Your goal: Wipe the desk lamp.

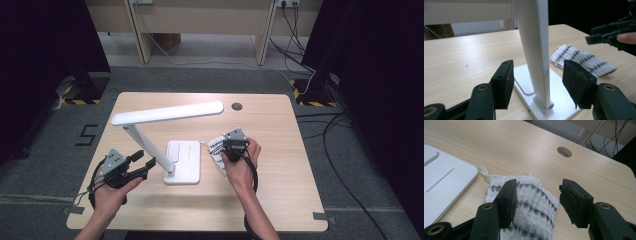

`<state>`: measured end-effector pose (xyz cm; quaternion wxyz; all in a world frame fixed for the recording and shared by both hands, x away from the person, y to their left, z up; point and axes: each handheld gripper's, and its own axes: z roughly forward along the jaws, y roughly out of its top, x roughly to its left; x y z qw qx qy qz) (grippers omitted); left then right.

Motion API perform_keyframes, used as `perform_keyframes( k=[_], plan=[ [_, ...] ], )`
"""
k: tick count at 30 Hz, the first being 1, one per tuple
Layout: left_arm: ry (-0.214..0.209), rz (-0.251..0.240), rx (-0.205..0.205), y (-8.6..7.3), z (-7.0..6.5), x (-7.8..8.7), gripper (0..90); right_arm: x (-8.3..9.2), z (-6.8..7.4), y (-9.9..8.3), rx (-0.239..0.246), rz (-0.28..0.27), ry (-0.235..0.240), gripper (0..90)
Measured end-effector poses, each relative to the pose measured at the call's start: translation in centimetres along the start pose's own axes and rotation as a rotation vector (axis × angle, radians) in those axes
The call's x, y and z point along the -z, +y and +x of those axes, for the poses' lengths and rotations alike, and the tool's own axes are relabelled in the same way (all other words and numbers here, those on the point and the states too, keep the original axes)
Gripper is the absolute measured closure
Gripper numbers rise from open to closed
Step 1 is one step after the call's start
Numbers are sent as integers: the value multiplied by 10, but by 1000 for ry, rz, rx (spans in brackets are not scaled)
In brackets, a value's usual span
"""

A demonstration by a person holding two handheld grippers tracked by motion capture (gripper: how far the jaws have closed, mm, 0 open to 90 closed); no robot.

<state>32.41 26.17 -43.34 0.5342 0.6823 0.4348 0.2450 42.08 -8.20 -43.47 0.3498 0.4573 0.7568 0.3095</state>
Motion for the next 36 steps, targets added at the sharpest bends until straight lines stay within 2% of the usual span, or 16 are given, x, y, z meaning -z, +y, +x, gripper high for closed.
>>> perform_keyframes(
  k=[2, 4, 5, 8, 11, 13, 15, 17, 21, 26, 28, 36],
  plan=[
    [-2, 1, 1, -3, 1, 4, 414, 3, 0, 1, 9, -10, 2, 502],
    [-7, 4, -2, -6, 3, 7, 415, 6, 2, -1, 14, -17, 25, 547],
    [-11, 5, 0, -8, 4, 9, 419, 7, 5, -2, 20, -13, 43, 575],
    [-25, 36, -7, -18, 10, 13, 453, 10, 15, -12, 33, 8, 140, 705],
    [-28, 106, 5, -31, 18, 10, 547, 9, 29, -25, 63, 61, 242, 805],
    [-14, 154, 13, -39, 24, 3, 617, 6, 40, -32, 69, 88, 306, 850],
    [-10, 198, 24, -44, 27, -7, 663, 3, 51, -37, 82, 108, 345, 877],
    [-12, 240, 17, -48, 28, -18, 702, -1, 61, -40, 91, 131, 372, 892],
    [-36, 309, 14, -53, 25, -38, 737, -8, 71, -44, 86, 162, 395, 900],
    [-52, 354, 3, -59, 18, -52, 761, -13, 79, -48, 83, 183, 411, 900],
    [-52, 361, -9, -59, 17, -55, 767, -15, 82, -50, 85, 190, 415, 900],
    [-62, 378, -14, -62, 14, -60, 780, -14, 86, -51, 87, 182, 413, 900]
  ],
)
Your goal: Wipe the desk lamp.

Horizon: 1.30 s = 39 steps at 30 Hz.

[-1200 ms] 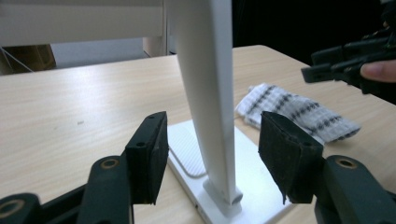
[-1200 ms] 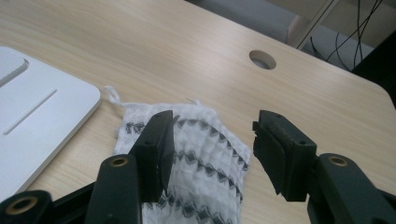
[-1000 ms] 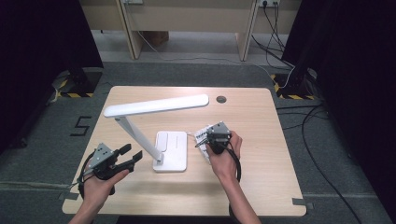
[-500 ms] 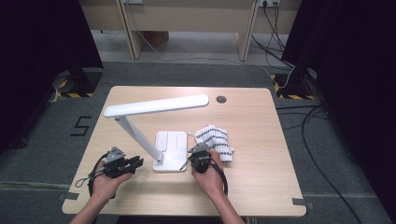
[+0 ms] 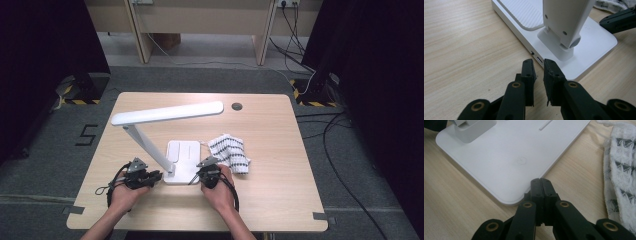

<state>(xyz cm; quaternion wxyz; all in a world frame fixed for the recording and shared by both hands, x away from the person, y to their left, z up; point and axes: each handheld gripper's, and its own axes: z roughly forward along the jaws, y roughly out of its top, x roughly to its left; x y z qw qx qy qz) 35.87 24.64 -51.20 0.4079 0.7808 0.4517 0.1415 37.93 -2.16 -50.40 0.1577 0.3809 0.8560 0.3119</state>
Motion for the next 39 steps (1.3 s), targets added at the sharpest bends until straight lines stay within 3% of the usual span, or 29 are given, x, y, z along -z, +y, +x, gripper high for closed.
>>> perform_keyframes(
  k=[11, 24, 39],
  plan=[
    [-1, 4, -4, -1, -2, -1, 782, 1, 3, 1, 6, -7, 6, 898],
    [41, -33, -14, 1, 1, 8, 682, 10, -2, 4, 16, -51, -38, 714],
    [56, -61, -21, -1, 1, 20, 588, 26, -16, -3, 4, -70, -77, 625]
  ],
)
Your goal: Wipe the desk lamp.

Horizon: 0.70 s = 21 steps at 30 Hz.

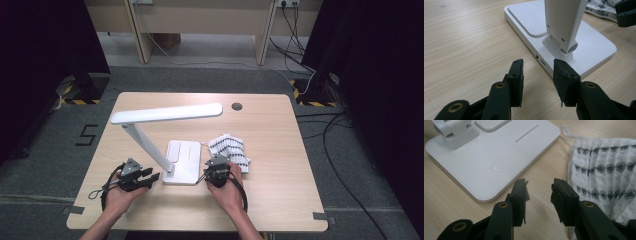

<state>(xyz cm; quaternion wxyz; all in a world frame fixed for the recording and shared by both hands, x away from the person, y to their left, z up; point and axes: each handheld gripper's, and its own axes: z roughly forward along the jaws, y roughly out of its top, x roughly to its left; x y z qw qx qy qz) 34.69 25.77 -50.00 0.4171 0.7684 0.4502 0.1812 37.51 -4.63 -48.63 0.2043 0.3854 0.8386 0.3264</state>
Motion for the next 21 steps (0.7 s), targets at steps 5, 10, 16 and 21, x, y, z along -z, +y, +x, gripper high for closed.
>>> perform_keyframes(
  k=[5, 10, 16, 21],
  plan=[
    [8, -8, -6, 0, 1, 5, 554, 5, -3, -2, 4, 3, -1, 601],
    [18, -21, -2, 0, 3, 9, 528, 11, -7, -5, 0, -6, -7, 586],
    [21, -24, 1, -1, 5, 14, 512, 19, -10, -7, -2, -16, -13, 577],
    [23, -30, 2, -1, 7, 20, 502, 25, -13, -9, -4, -22, -13, 573]
  ],
)
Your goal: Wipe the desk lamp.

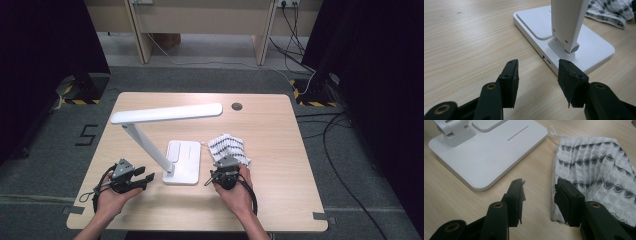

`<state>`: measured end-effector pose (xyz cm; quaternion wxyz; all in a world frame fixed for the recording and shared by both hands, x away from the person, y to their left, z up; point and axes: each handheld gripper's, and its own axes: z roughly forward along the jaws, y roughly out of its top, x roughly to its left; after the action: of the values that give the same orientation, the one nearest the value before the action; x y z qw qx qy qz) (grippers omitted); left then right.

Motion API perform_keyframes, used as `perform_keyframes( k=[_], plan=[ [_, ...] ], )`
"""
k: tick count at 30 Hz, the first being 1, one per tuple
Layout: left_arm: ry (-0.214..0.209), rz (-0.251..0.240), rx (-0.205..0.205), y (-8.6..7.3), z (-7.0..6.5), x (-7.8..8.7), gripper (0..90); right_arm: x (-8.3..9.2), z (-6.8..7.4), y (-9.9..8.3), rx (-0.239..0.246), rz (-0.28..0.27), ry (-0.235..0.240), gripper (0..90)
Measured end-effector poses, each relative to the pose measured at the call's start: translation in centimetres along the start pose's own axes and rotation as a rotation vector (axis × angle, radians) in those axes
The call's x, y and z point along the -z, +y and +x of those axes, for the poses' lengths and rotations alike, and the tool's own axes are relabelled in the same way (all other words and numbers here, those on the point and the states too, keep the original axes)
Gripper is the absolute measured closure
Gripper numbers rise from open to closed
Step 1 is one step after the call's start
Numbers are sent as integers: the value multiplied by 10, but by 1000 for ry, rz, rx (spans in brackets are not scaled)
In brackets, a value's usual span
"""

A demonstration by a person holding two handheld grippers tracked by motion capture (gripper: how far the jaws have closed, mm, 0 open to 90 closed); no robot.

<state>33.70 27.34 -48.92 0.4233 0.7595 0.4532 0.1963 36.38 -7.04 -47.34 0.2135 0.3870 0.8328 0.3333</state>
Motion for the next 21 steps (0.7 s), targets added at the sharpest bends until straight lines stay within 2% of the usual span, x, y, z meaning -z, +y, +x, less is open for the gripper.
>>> perform_keyframes(
  k=[21],
  plan=[
    [28, -23, 23, -4, 13, 22, 462, 26, -16, -14, -29, -21, -42, 561]
  ],
)
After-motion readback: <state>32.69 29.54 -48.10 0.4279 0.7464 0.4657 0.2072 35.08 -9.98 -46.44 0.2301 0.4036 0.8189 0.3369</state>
